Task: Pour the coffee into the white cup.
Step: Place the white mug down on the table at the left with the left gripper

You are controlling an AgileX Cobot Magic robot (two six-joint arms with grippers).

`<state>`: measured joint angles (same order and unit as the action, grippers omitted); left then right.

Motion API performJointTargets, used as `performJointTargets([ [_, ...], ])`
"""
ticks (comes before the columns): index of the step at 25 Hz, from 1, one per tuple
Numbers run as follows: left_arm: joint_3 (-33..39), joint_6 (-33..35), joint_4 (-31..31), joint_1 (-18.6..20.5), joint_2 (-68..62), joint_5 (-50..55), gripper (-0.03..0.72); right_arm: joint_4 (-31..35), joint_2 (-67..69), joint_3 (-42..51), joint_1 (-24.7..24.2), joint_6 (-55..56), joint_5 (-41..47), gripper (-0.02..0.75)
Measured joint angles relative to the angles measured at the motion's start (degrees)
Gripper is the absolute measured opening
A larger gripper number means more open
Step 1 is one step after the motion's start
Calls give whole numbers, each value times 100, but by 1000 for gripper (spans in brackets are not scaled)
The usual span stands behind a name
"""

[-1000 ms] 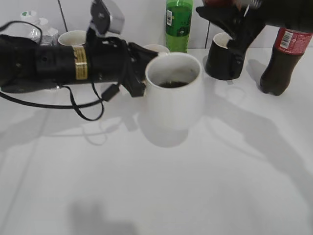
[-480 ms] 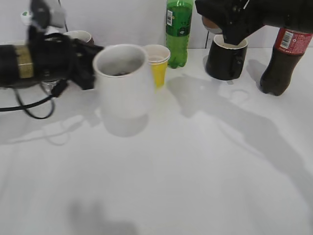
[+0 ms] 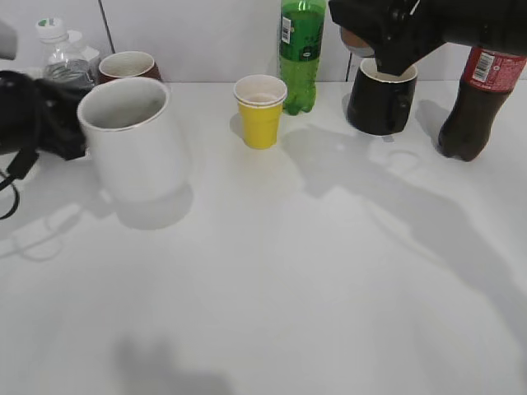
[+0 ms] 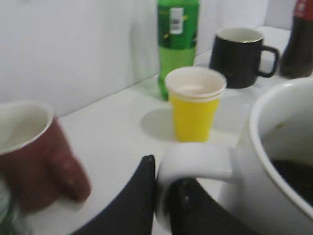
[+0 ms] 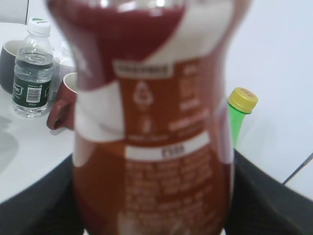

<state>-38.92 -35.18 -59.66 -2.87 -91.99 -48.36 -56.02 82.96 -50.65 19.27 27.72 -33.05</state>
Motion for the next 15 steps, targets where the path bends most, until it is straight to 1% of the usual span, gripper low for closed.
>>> performJointTargets([
  [2,143,140,187,92,0,-13,45,0,0,0,0,5,0,532],
  [4,344,476,514,155,0,-16,45,0,0,0,0,5,0,532],
  [6,547,808,918,181,5,-16,45,0,0,0,0,5,0,532],
  [11,978,1753,2178,184,5,-30,45,0,0,0,0,5,0,532],
  [15,1108,2340,2964,184,-26,-49,45,0,0,0,0,6,-5,532],
])
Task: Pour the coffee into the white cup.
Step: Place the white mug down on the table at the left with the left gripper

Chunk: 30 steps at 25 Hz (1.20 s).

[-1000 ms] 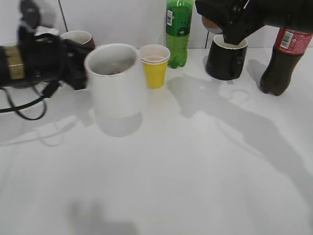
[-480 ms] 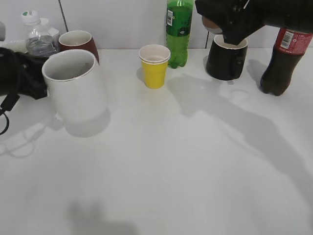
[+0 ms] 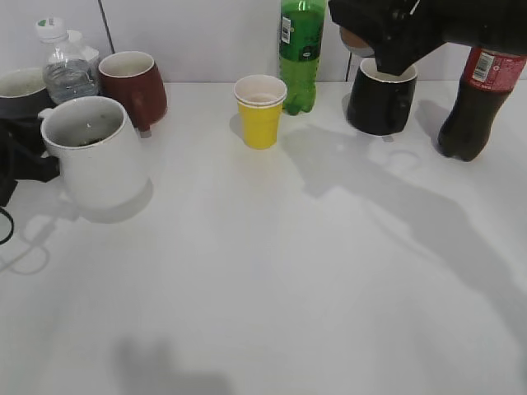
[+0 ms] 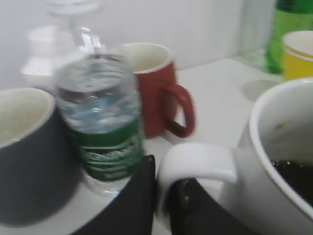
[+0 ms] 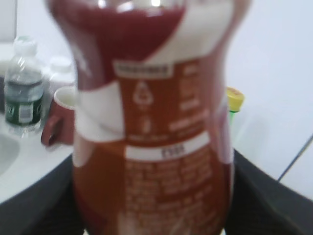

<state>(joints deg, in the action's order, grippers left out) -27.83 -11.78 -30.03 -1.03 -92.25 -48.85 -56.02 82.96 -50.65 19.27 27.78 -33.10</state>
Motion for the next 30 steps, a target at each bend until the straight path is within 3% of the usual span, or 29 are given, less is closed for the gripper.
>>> performJointTargets([
  [5,0,611,819,0,-396,-493,45,255,0,0,0,0,0,532],
  [14,0,1223,1502,0,-1022,-1145,45,875,0,0,0,5,5,532],
  [30,-10,1215,1615,0,-1460,-1444,45,901,0,0,0,5,5,532],
])
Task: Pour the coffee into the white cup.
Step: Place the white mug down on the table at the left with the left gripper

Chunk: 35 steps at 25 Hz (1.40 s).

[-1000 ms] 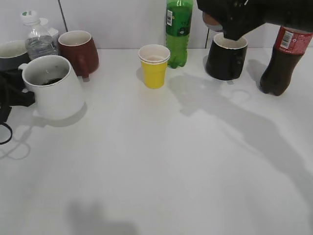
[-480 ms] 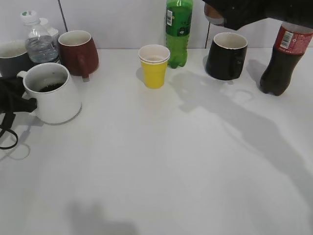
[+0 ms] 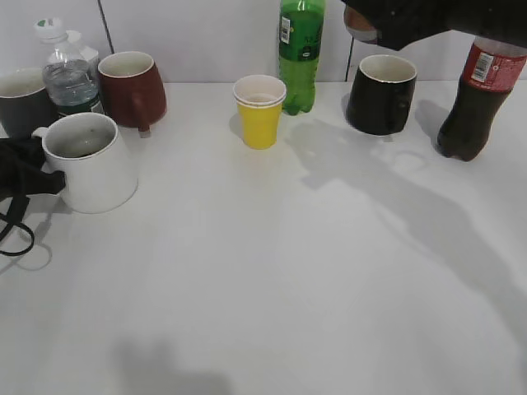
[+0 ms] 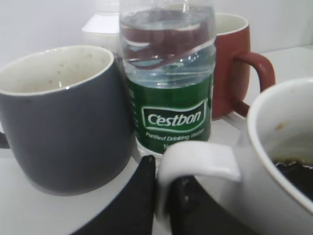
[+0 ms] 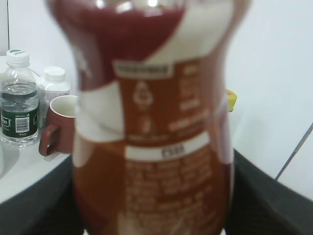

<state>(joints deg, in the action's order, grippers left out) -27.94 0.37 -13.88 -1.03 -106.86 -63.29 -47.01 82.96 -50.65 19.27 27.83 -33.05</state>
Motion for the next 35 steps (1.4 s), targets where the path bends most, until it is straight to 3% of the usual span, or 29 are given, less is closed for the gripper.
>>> performJointTargets([
  [17,-46,-162,231,0,0,311,60,0,0,0,0,0,5,532],
  [28,-46,-213,230,0,313,1021,200,3,0,0,0,0,180,532],
  [35,-46,-215,199,0,767,1663,222,3,0,0,0,0,192,532],
])
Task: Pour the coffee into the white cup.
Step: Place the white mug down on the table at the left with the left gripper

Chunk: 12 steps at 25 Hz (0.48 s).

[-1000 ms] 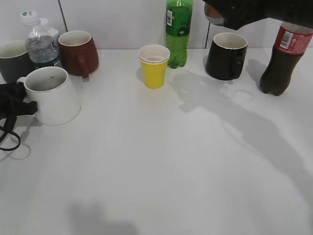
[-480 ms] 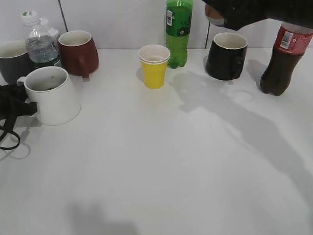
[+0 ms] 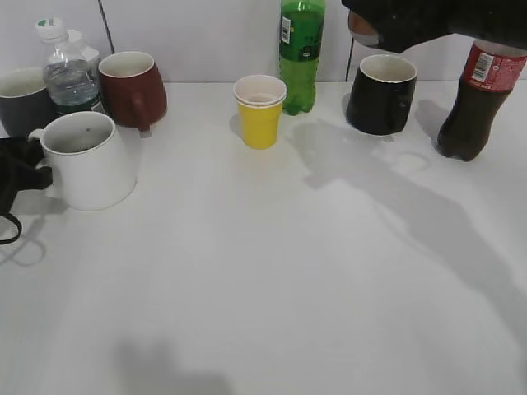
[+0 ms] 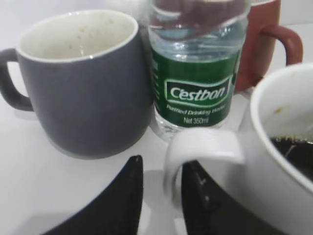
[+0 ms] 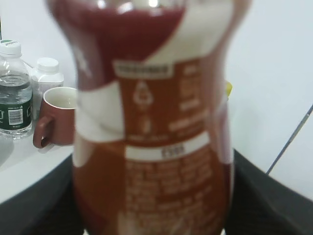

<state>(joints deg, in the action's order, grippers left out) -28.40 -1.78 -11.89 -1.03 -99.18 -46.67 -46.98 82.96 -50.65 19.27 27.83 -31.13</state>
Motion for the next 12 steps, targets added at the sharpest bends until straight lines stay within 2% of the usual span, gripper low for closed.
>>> performJointTargets([
  [5,55,0,-214,0,395,498,224,0,0,0,0,0,11,532],
  [12,479,-133,-279,0,1031,848,225,0,0,0,0,0,35,532],
])
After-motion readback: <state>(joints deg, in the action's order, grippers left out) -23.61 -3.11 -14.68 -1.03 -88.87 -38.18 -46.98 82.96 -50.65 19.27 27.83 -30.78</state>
